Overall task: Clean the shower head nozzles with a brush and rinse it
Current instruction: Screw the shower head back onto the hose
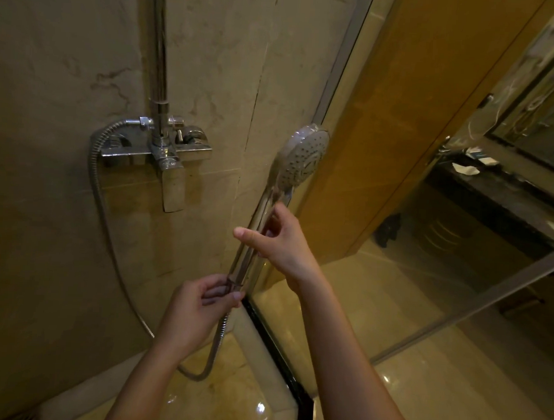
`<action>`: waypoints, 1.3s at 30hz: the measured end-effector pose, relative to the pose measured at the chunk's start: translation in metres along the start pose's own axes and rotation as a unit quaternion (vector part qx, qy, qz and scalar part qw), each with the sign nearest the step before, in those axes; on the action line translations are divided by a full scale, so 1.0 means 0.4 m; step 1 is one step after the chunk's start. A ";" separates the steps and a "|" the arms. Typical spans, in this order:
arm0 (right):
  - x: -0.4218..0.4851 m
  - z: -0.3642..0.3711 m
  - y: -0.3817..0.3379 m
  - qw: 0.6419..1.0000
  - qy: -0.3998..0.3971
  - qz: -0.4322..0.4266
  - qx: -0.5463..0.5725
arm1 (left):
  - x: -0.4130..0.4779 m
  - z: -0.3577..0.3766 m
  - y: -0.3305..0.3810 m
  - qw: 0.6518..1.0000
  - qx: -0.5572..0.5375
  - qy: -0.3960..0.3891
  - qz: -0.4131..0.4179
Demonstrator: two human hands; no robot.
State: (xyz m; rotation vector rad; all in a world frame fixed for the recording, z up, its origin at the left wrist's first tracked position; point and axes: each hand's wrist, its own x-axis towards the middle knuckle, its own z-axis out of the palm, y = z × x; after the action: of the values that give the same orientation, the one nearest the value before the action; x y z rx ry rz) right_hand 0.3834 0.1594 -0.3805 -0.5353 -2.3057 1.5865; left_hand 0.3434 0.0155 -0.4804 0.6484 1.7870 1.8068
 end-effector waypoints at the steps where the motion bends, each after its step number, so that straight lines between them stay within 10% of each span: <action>1: 0.001 0.001 -0.001 1.000 -0.008 0.007 -0.009 | 0.000 0.001 0.002 1.000 -0.003 0.002 0.002; 9: -0.001 -0.050 -0.001 0.966 -0.209 0.053 0.141 | -0.005 -0.032 0.003 0.999 -0.017 0.022 -0.016; 26: -0.014 0.030 -0.024 0.998 -0.052 -0.030 -0.036 | -0.030 -0.009 0.026 0.998 -0.037 0.049 -0.011; 39: -0.041 -0.038 -0.040 0.959 -0.243 0.035 0.142 | -0.050 0.003 0.052 0.996 -0.074 0.045 0.001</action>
State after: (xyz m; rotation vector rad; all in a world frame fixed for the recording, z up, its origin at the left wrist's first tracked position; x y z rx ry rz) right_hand 0.4024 0.1592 -0.3607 -0.1671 -2.3269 2.2442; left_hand 0.3587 0.0030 -0.4591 0.5183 1.6887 1.9759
